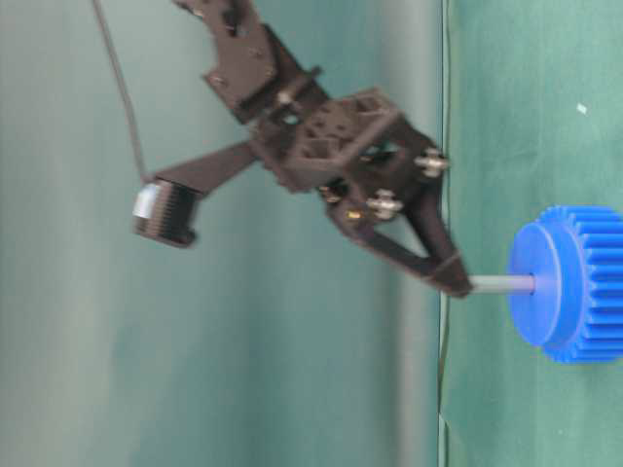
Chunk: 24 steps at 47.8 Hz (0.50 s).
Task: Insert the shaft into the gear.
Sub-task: 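Lower the shaft into the gear's centre hole with the right gripper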
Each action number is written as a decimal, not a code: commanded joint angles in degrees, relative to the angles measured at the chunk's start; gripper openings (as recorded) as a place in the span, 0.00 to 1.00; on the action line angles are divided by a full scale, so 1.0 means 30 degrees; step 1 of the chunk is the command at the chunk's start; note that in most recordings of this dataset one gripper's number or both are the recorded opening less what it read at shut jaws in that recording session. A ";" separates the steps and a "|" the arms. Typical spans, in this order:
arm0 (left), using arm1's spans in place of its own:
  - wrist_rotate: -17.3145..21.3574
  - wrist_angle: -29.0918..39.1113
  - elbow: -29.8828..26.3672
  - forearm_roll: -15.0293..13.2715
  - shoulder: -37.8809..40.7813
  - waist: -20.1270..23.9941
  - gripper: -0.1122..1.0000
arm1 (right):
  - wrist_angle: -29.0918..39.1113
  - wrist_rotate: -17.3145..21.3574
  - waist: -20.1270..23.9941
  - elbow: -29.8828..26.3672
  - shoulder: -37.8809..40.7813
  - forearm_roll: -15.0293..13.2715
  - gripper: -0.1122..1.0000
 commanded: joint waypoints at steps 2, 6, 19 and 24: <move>0.0029 -0.0088 -0.0498 0.0059 0.0029 0.0000 0.10 | -0.0615 0.0088 -0.0088 -0.0088 0.0264 0.0059 0.25; 0.0029 -0.0088 -0.0498 0.0059 0.0029 0.0000 0.10 | -0.0850 0.0117 -0.0059 -0.0088 0.0674 0.0088 0.25; 0.0029 -0.0088 -0.0498 0.0059 0.0029 0.0000 0.10 | -0.1025 0.0146 -0.0059 -0.0059 0.1201 0.0117 0.26; 0.0029 -0.0088 -0.0498 0.0059 0.0029 0.0000 0.10 | -0.1025 0.0146 -0.0059 -0.0088 0.1260 0.0117 0.26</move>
